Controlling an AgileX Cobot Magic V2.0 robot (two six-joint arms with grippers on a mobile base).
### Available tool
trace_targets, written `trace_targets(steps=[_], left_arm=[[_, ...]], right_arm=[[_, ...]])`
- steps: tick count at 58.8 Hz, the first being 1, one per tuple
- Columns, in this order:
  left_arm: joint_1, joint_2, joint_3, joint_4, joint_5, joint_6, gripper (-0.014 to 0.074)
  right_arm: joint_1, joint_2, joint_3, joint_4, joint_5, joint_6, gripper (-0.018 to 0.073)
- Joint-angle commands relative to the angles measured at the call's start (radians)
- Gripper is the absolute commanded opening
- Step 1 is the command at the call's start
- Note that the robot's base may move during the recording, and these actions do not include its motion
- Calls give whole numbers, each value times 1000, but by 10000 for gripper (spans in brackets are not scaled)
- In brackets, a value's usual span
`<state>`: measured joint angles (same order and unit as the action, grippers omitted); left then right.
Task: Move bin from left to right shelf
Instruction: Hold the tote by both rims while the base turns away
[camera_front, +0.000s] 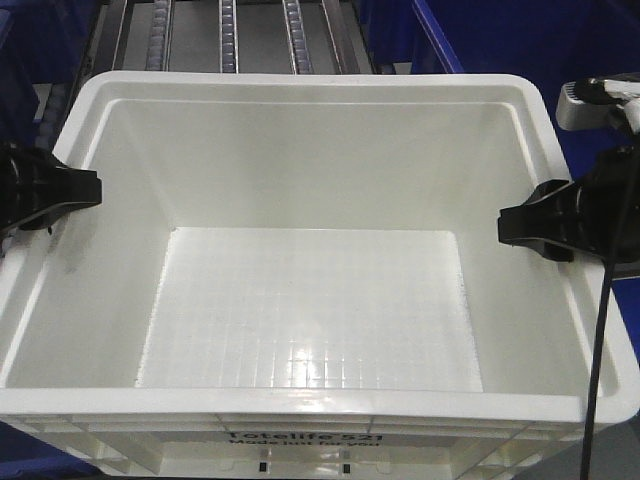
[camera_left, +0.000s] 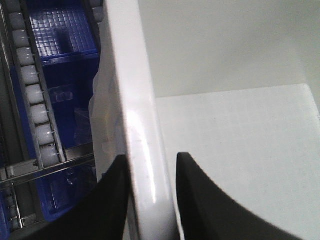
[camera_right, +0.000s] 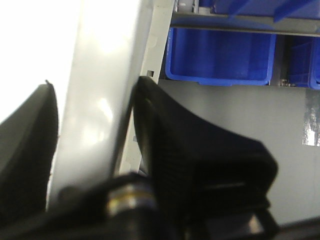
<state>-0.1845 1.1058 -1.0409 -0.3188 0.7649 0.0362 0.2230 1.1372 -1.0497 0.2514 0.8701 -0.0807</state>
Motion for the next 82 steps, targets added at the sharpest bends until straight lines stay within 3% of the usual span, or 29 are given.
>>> trace_targets(steps=[1,82], left_arm=[[-7,-41,-41,-78,-98,41,-6],[-7,-39,-41,-79,-98,41,-6]], right_arm=[[-4,-29,-38,21,-92,-16,-4],[-4,-29,-35,21,-92,-16,-4]])
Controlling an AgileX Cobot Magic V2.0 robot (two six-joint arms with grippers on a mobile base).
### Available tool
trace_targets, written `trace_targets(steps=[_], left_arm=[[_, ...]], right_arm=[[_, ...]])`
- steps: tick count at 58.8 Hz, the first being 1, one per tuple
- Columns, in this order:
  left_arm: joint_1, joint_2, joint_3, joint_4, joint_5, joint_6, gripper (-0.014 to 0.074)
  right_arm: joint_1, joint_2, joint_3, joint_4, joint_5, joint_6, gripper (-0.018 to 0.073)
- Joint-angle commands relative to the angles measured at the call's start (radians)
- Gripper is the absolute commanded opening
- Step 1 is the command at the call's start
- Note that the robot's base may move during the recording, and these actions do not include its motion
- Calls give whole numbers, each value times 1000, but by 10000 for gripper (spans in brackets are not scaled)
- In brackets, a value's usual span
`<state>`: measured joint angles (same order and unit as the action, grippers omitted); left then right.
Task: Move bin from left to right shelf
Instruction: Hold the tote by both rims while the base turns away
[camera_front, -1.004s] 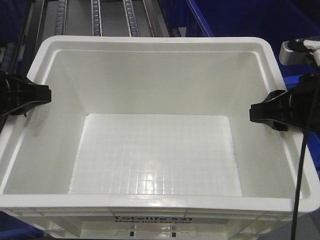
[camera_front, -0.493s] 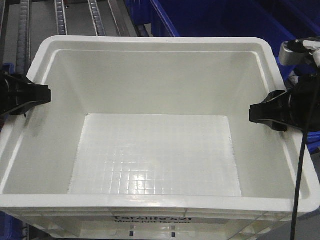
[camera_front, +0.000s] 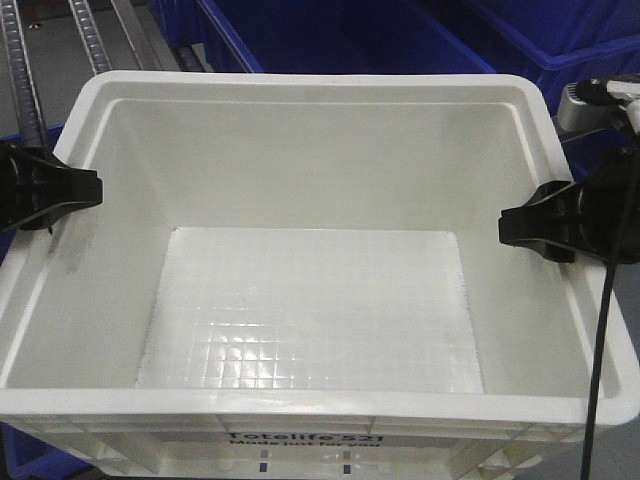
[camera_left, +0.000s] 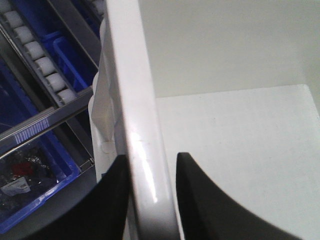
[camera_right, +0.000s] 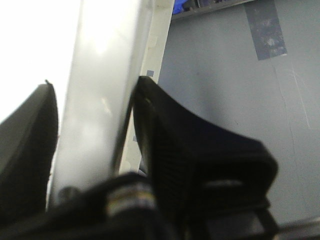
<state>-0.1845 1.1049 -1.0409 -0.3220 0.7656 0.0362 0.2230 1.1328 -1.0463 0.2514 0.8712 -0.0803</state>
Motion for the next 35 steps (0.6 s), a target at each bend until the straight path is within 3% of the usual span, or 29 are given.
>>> trace_targets(steps=[1,35], left_arm=[[-7,-38,-41,-76,-99,41,-6],[-7,-38,-41,-76,-99,41,-6]], right_arm=[[-4,-25,-38,21,-93,-16,-4],[-4,-25,-39,22,-93,-16,-4]])
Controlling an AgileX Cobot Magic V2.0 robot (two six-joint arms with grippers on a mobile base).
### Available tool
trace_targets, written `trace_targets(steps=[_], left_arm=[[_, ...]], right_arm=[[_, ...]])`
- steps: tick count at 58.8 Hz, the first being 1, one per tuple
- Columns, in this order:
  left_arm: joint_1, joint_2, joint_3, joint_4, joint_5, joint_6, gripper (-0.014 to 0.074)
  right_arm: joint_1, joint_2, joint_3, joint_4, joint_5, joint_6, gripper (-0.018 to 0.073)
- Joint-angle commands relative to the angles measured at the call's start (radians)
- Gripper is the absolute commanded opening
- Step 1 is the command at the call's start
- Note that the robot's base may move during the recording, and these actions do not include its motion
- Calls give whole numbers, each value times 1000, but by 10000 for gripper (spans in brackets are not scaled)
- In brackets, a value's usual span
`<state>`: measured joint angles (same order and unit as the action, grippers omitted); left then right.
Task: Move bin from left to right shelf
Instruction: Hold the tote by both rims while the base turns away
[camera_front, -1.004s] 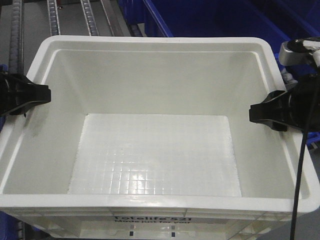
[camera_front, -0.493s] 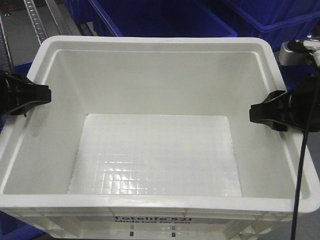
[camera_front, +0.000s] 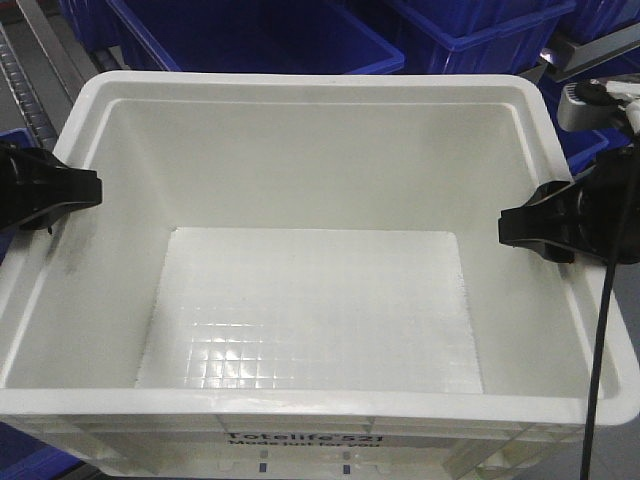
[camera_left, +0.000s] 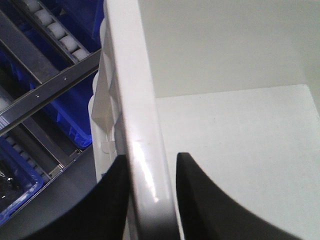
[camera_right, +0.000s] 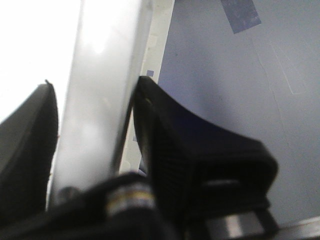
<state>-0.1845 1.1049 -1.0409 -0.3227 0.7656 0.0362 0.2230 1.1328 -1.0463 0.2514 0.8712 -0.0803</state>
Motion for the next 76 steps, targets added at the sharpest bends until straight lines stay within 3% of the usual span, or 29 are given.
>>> trace_targets(steps=[1,76], left_arm=[[-7,-38,-41,-75,-99,41,-6],[-7,-38,-41,-75,-99,41,-6]], right_arm=[[-4,-25,-39,22,-93,-16,-4],[-4,-25,-39,23,-92,-16,-4]])
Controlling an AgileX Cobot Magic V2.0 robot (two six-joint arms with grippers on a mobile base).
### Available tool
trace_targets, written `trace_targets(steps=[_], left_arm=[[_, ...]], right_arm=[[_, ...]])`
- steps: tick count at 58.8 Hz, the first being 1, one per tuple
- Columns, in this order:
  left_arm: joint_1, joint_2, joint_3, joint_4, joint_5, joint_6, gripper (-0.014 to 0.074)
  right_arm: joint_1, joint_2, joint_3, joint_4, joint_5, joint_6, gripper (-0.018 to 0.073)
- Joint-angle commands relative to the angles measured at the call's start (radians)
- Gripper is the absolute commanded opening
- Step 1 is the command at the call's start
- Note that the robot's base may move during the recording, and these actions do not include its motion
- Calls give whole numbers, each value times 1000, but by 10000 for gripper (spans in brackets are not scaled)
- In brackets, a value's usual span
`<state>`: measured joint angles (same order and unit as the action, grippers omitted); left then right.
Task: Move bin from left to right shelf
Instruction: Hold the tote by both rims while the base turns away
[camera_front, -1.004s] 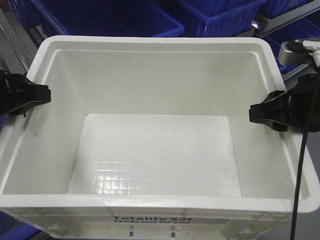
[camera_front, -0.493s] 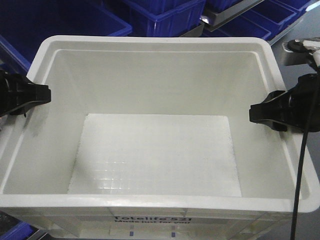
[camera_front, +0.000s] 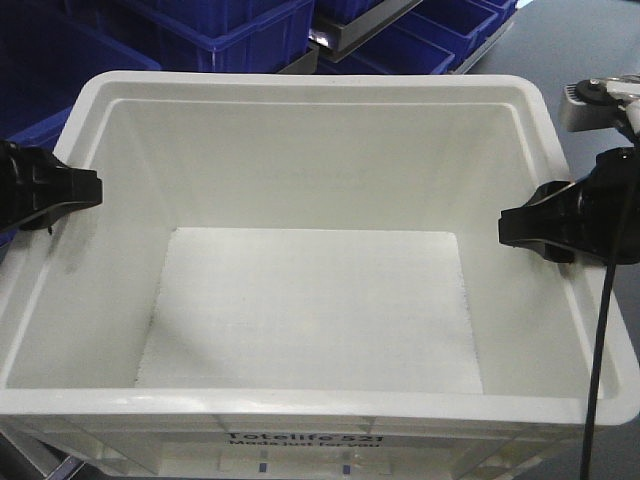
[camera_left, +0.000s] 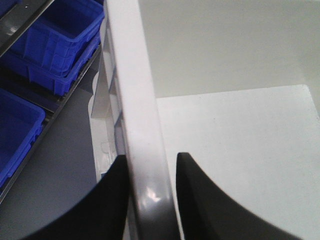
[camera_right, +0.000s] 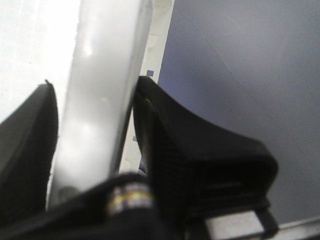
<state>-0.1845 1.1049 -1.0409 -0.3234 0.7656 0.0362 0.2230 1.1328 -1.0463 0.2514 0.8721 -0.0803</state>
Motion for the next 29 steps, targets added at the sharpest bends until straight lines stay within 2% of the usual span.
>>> trace_targets(steps=[1,29], left_arm=[[-7,-38,-41,-74,-99,41,-6],[-7,-38,-41,-74,-99,41,-6]], right_arm=[[-4,-25,-39,23,-93,-16,-4],[-4,-25,-39,23,-93,-16,-4]])
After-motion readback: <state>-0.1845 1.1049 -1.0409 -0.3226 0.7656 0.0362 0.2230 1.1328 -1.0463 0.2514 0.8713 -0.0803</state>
